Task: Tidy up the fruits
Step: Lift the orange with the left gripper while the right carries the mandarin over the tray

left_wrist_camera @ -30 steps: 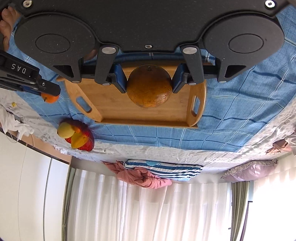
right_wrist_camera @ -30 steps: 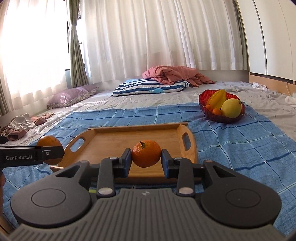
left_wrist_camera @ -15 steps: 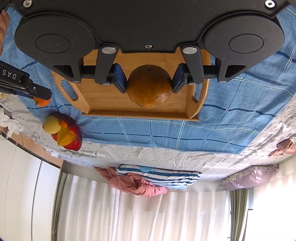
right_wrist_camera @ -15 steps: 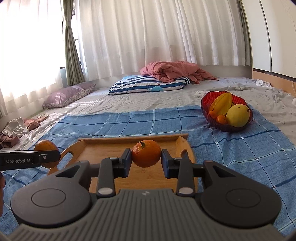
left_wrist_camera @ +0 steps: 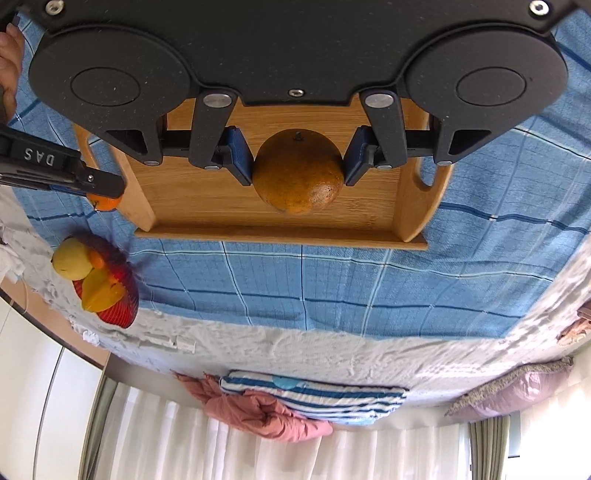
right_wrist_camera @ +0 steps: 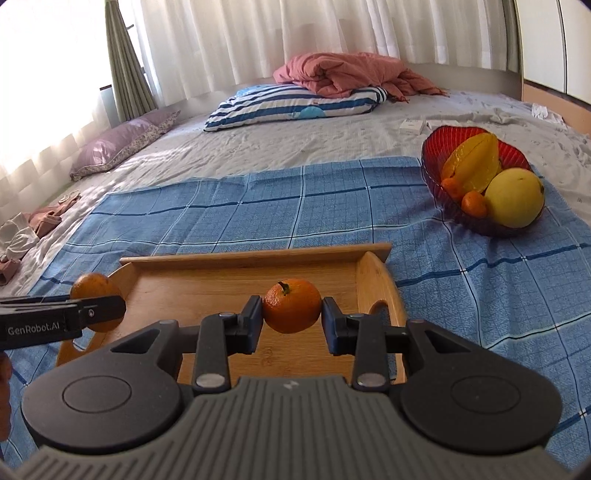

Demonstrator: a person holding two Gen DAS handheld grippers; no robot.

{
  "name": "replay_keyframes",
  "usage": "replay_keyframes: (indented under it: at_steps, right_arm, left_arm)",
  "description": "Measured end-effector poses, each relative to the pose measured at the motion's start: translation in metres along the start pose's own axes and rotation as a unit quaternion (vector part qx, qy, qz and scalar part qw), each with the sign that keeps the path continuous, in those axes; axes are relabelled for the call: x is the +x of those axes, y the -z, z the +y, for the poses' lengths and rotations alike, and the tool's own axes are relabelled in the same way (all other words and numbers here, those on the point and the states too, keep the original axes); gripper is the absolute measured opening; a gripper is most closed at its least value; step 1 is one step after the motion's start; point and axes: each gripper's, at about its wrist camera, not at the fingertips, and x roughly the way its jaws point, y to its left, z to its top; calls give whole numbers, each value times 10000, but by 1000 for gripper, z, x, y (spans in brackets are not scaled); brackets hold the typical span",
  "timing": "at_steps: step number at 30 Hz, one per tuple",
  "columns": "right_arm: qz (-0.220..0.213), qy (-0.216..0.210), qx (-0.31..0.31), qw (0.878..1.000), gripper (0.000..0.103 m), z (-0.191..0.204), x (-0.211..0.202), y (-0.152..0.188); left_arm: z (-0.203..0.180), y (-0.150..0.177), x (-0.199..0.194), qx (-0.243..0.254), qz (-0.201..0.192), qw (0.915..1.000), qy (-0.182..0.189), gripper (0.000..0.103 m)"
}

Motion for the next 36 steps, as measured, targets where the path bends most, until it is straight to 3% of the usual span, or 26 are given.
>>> replay_keyframes:
  at_steps: [14,28,36]
  right_arm:
    - [397,359,381,9978,39,-19,68,-25]
    - [291,353,713,9964,39,-22,90,-24]
    - [276,485,551,9969,39,-16,100,-26]
  left_arm:
    - [-6,-26,79,-81,487,9987,-93,50]
    - [-3,-27,105,-146,505,9984,-191,50]
    - [-5,-29,108,-93,447,9987,-205,51]
